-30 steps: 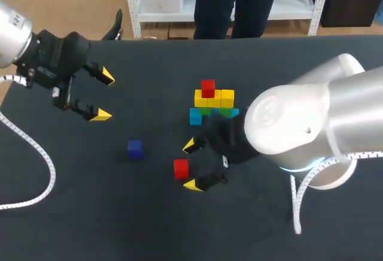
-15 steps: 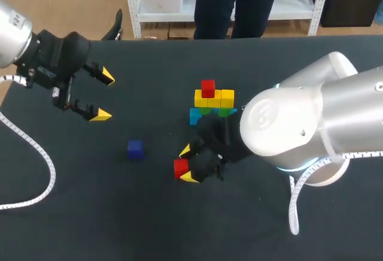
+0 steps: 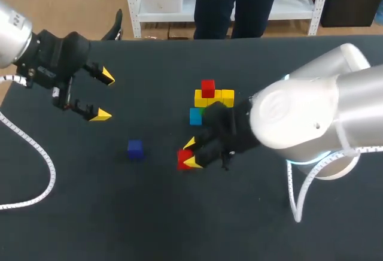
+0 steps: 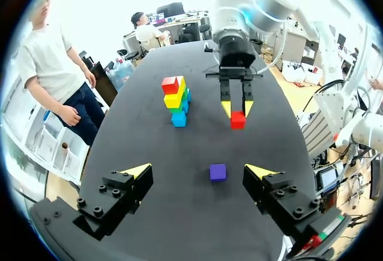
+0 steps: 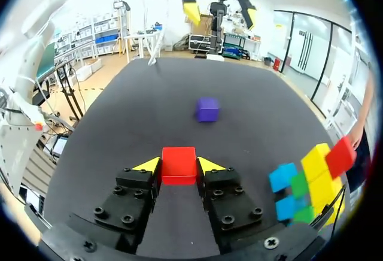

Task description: Place the blue cubes, place green cubes on the blue cubes, place the yellow cubes on the green cubes, then place the red cubes on the yellow cubes, and place purple cube on the red cubes.

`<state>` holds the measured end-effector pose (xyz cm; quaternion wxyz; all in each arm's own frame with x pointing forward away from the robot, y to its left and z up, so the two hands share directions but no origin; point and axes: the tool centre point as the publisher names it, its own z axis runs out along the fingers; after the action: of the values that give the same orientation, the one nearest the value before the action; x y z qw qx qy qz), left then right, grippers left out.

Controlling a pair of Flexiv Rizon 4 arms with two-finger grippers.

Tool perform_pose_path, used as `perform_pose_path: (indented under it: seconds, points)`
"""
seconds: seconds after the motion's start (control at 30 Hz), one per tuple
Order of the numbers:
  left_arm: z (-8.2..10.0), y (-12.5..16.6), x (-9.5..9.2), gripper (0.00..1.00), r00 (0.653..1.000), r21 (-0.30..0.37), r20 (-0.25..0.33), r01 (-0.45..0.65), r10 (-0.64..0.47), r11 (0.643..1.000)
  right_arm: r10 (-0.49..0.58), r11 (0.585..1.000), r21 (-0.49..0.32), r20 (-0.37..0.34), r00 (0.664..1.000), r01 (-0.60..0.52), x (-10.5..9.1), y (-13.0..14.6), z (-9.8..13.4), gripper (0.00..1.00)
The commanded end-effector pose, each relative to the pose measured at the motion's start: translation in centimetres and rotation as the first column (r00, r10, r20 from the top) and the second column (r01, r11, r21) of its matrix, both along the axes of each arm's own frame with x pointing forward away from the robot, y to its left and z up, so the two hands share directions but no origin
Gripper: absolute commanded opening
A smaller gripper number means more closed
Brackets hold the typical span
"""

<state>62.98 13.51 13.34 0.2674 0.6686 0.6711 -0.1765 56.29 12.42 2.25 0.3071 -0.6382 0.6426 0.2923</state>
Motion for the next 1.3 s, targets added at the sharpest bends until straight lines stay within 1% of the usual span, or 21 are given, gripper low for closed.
perform_pose_path:
  seconds: [0.03, 0.23, 0.3, 0.43, 0.63, 0.93, 1.3]
  points:
    - [-0.1, 0.2, -0.1, 1.00, 1.000, -0.005, 0.004, 0.003, -0.003, 1.000, -0.005, 1.000, -0.017, 0.002, 1.000, 0.005, -0.4, -2.5, 2.5, 0.00]
    - [-0.1, 0.2, -0.1, 1.00, 1.000, -0.005, 0.004, 0.003, -0.003, 1.000, -0.033, 0.998, -0.046, 0.009, 0.999, 0.034, 0.6, -5.8, 4.6, 0.00]
    - [-0.1, 0.2, -0.1, 1.00, 1.000, -0.005, 0.004, 0.003, -0.003, 1.000, -0.052, 0.998, -0.041, 0.008, 0.999, 0.052, 1.2, -7.0, 5.3, 0.00]
    - [-0.1, 0.2, -0.1, 1.00, 1.000, -0.005, 0.004, 0.003, -0.003, 1.000, -0.071, 0.996, -0.044, 0.032, 0.997, 0.072, 2.4, -9.2, 7.0, 0.00]
    - [-0.1, 0.2, -0.1, 1.00, 1.000, -0.005, 0.004, 0.003, -0.003, 1.000, -0.085, 0.995, -0.056, 0.060, 0.995, 0.088, 4.5, -11.7, 8.8, 0.00]
    - [-0.1, 0.2, -0.1, 1.00, 1.000, -0.005, 0.004, 0.003, -0.003, 1.000, -0.075, 0.995, -0.059, 0.079, 0.994, 0.080, 7.9, -13.0, 9.9, 0.00]
    - [-0.1, 0.2, -0.1, 1.00, 1.000, -0.005, 0.004, 0.003, -0.003, 1.000, -0.040, 0.997, -0.054, 0.095, 0.995, 0.046, 12.2, -12.6, 9.3, 0.00]
